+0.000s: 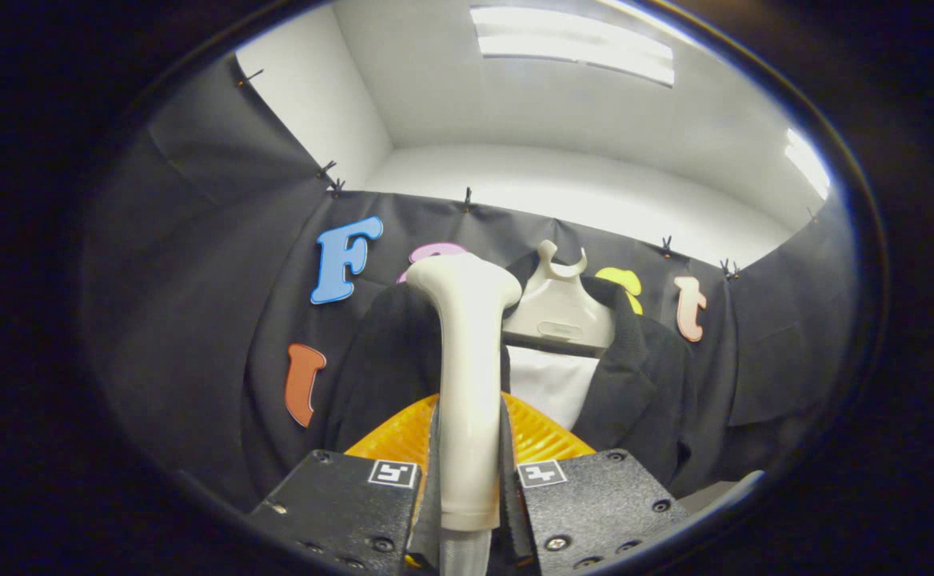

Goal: Iron the clothes twice with a garment steamer, once on the left side and once on the right side.

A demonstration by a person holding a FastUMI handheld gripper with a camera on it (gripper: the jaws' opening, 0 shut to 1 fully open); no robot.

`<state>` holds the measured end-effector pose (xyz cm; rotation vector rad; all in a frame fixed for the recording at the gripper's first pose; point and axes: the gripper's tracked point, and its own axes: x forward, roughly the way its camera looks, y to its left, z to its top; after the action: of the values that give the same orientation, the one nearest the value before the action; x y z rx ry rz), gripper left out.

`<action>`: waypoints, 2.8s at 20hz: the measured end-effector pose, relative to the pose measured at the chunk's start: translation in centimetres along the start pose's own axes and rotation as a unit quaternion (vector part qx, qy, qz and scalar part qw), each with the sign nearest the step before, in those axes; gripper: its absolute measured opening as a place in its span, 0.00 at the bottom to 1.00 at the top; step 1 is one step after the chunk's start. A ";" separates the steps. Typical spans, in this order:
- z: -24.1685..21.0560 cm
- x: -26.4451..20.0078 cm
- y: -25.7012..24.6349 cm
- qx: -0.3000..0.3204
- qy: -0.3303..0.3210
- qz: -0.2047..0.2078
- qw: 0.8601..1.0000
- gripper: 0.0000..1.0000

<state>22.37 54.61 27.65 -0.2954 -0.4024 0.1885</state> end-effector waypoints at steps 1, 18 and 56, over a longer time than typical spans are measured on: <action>-0.3 -0.6 0.0 -0.006 -0.002 0.000 1.000 0.32; -13.3 -11.6 -1.7 -0.023 0.127 0.025 0.991 0.32; -37.3 -32.0 -0.2 -0.035 0.395 0.100 0.913 0.32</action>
<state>8.83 37.69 -16.41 -0.4551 0.4299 0.2384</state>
